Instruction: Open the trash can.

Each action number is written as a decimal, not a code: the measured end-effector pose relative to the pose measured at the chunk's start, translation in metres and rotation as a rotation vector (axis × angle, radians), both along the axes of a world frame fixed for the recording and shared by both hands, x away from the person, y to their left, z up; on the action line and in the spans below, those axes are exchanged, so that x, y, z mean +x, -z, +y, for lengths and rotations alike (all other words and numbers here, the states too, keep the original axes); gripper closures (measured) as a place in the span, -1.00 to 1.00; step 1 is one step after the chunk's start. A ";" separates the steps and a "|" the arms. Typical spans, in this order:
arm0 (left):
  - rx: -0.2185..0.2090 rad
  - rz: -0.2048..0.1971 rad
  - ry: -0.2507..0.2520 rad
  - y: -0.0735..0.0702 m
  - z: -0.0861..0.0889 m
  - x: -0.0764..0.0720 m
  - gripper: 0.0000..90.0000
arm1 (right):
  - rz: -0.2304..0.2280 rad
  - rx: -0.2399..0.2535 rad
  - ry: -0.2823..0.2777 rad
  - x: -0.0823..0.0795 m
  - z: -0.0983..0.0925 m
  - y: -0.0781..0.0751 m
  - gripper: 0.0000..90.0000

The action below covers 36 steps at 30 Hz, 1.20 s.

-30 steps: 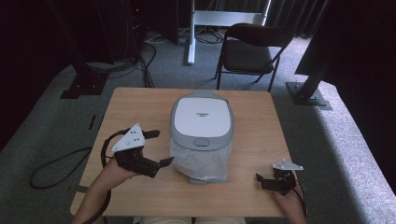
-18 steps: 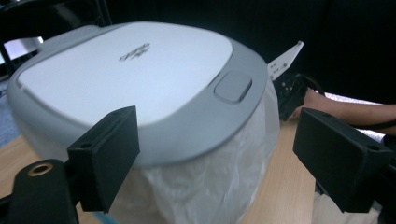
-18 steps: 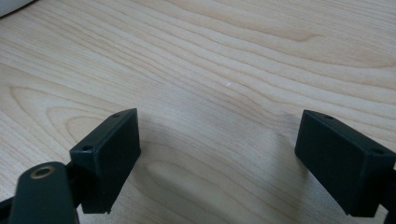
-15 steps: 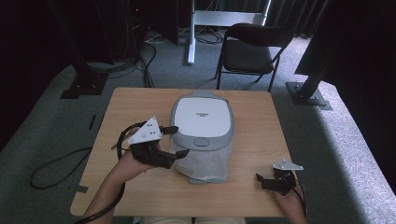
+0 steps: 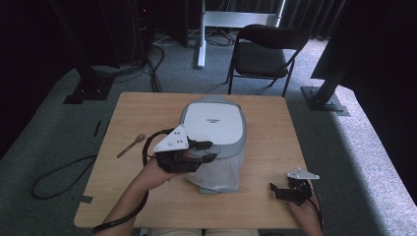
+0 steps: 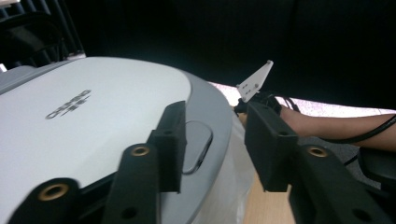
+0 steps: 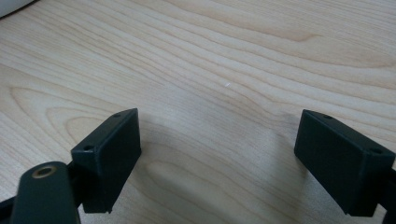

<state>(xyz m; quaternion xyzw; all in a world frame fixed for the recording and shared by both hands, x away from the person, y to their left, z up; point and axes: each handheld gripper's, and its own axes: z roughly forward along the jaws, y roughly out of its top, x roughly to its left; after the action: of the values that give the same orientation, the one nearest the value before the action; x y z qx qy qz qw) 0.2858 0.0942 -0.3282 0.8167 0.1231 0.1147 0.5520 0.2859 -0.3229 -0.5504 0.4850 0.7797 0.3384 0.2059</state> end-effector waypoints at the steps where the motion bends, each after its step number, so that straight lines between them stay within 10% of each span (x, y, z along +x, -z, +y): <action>1: 0.002 -0.008 -0.002 0.001 -0.002 0.000 0.44 | 0.000 0.000 0.000 0.000 0.000 0.000 -0.69; 12: -0.048 0.036 -0.084 0.010 -0.001 0.009 1.00 | -0.001 0.000 0.002 0.000 0.000 0.000 -0.69; 36: -0.022 0.032 -0.087 0.012 -0.006 0.006 1.00 | -0.001 0.000 0.002 0.000 0.000 0.000 -0.69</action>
<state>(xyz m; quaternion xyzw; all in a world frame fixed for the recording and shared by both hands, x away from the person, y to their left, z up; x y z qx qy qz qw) 0.2919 0.0882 -0.3400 0.8063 0.1688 0.1241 0.5532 0.2859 -0.3230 -0.5504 0.4856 0.7790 0.3386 0.2066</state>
